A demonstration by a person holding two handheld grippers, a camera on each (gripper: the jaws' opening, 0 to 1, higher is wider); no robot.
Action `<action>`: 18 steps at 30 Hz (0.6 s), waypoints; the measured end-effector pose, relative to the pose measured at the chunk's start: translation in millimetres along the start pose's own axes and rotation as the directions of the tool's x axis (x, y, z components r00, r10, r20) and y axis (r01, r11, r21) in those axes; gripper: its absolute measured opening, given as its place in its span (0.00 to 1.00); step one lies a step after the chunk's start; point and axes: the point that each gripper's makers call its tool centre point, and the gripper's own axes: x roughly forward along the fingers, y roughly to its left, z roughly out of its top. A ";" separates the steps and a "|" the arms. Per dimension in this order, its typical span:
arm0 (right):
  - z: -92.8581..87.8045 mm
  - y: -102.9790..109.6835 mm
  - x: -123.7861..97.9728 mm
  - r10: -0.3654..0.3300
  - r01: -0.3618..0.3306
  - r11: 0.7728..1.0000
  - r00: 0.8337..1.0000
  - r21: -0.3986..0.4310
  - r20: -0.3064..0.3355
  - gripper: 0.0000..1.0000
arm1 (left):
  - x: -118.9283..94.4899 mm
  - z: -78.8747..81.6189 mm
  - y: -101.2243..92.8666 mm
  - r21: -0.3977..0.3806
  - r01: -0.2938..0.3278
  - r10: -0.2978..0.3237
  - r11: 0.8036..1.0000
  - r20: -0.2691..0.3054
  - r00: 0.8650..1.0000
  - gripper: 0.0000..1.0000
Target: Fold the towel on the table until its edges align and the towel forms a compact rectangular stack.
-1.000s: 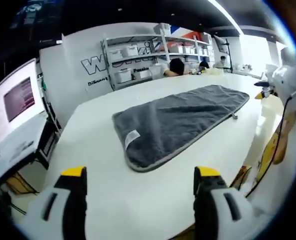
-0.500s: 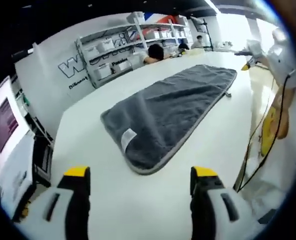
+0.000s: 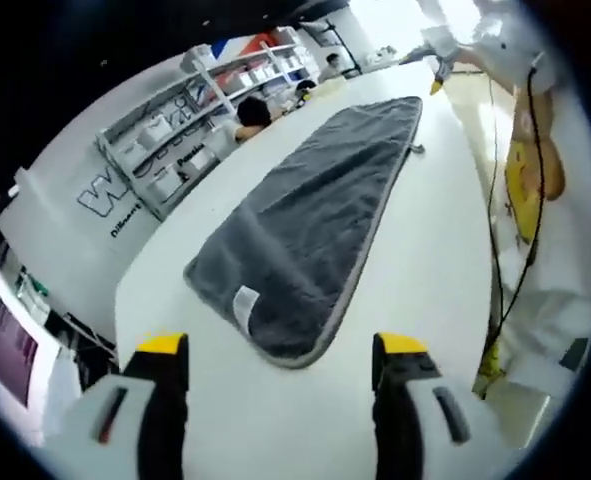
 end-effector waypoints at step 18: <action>-11.0 -8.3 3.2 0.006 -0.012 0.965 1.000 -0.261 -0.023 0.75 | 18.7 -4.0 -9.9 0.431 0.089 -0.031 0.898 -0.138 0.990 0.47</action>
